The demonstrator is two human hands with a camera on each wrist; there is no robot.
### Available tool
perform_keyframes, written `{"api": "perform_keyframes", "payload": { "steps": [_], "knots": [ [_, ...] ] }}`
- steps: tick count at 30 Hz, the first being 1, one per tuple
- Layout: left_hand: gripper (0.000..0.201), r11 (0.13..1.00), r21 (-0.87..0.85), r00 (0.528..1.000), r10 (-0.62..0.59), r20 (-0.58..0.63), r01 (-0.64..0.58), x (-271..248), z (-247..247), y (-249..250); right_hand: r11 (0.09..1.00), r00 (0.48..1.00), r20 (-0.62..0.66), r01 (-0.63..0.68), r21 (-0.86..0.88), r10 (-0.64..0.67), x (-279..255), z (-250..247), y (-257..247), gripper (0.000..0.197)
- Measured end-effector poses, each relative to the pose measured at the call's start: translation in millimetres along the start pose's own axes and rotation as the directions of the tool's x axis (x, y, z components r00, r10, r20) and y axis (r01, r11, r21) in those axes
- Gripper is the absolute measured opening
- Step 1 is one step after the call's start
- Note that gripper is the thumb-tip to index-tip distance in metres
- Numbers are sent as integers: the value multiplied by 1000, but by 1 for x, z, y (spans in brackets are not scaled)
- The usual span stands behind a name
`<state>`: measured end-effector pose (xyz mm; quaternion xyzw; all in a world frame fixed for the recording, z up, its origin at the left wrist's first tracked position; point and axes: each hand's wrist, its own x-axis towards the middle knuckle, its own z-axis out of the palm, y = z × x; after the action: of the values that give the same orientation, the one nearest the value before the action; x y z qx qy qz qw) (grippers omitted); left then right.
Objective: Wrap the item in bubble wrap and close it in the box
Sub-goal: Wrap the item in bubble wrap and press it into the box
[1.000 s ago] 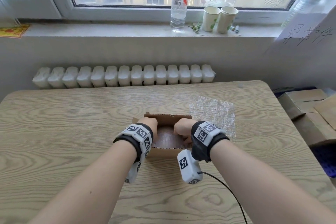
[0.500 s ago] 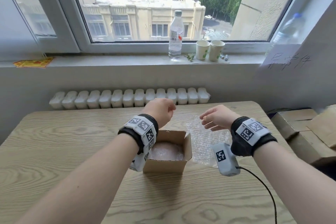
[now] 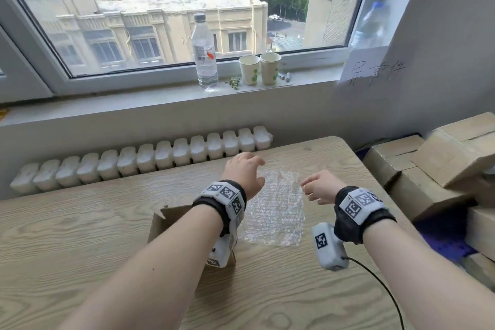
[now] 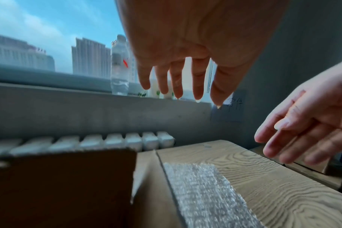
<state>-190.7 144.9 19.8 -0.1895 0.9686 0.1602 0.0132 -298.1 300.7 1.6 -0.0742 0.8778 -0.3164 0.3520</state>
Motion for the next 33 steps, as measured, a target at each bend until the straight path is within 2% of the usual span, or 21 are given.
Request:
{"api": "perform_keyframes", "payload": {
  "steps": [3, 7, 8, 10, 13, 16, 21, 24, 27, 30, 32, 33],
  "knots": [
    [43, 996, -7, 988, -86, 127, 87, 18, 17, 4, 994, 996, 19, -85, 75, 84, 30, 5, 24, 14],
    [44, 982, -8, 944, -181, 277, 190, 41, 39, 9, 966, 974, 68, -224, 130, 217, 57, 18, 47, 8],
    [45, 978, -3, 933, -198, 302, 208, 46, 44, 10, 955, 966, 84, -256, 149, 246, 66, 22, 53, 17],
    [46, 972, 25, 912, -228, 342, 234, 54, 53, 13, 931, 955, 123, -291, 219, 269, 79, 28, 62, 24],
    [49, 963, 83, 880, -267, 393, 255, 61, 64, 15, 924, 957, 110, -287, 252, 267, 93, 38, 66, 15],
    [50, 960, 112, 848, -280, 450, 258, 63, 74, 17, 970, 978, 69, -206, 130, 199, 96, 50, 65, 18],
    [49, 964, 134, 801, -267, 537, 231, 63, 83, 18, 986, 991, -21, -137, -96, 135, 92, 73, 54, 15],
    [47, 957, 130, 793, -288, 537, 259, 64, 82, 17, 978, 992, -88, -109, -180, 94, 94, 83, 52, 11],
    [45, 956, 110, 793, -287, 537, 271, 63, 76, 17, 972, 994, -88, -77, -223, 59, 96, 83, 53, 20],
    [41, 967, 104, 827, -253, 501, 232, 61, 67, 19, 949, 994, -107, -43, -311, 10, 94, 83, 52, 8],
    [40, 977, 124, 856, -214, 470, 176, 59, 60, 21, 937, 991, -131, -23, -349, -24, 93, 84, 53, 13],
    [39, 980, 142, 871, -191, 453, 141, 58, 58, 22, 938, 990, -136, -20, -346, -29, 92, 84, 53, 23]
  ]
}}
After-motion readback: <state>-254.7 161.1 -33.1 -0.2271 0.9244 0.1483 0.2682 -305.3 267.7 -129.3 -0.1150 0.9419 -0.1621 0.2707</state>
